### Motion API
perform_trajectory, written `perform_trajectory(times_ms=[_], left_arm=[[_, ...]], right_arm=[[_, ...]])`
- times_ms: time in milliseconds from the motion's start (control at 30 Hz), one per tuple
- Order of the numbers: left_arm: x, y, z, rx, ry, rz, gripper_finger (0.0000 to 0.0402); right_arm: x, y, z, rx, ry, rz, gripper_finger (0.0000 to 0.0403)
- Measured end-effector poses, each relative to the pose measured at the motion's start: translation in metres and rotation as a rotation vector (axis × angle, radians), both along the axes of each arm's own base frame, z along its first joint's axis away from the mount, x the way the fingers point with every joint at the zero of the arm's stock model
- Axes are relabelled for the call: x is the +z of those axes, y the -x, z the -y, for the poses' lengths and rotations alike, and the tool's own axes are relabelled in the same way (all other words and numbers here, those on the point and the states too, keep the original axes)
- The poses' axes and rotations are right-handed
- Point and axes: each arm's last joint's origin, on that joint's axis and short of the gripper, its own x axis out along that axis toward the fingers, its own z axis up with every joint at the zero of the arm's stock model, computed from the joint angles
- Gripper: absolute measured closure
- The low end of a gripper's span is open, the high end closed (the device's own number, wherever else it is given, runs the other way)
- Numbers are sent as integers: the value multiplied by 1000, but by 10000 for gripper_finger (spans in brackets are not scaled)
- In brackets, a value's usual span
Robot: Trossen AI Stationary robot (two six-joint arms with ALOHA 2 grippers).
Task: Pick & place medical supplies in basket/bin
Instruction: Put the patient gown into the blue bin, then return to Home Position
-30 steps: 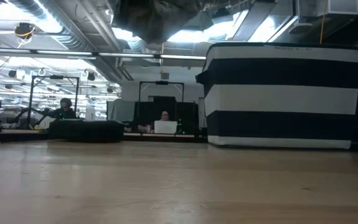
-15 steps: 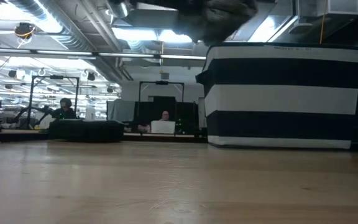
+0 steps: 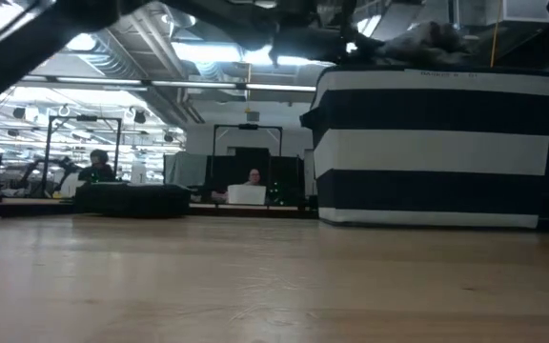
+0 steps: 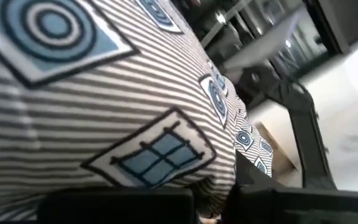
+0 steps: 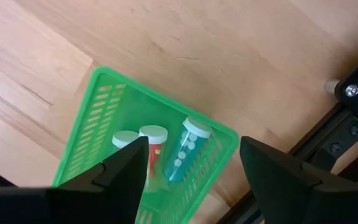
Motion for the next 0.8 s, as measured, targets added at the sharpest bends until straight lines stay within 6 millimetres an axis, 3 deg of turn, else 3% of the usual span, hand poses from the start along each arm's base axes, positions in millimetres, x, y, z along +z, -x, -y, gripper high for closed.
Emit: perform_trajectory(times_ms=[267, 600, 800], left_arm=[[-25, -21, -10, -80, 84, -65, 369], [-15, -16, -17, -34, 69, -15, 221], [-10, -14, -20, -36, 58, 34, 181]], right_arm=[[0, 0, 0, -50, 2, 12, 149], [0, -1, 0, -51, 6, 18, 149], [0, -1, 0, -53, 6, 18, 149]])
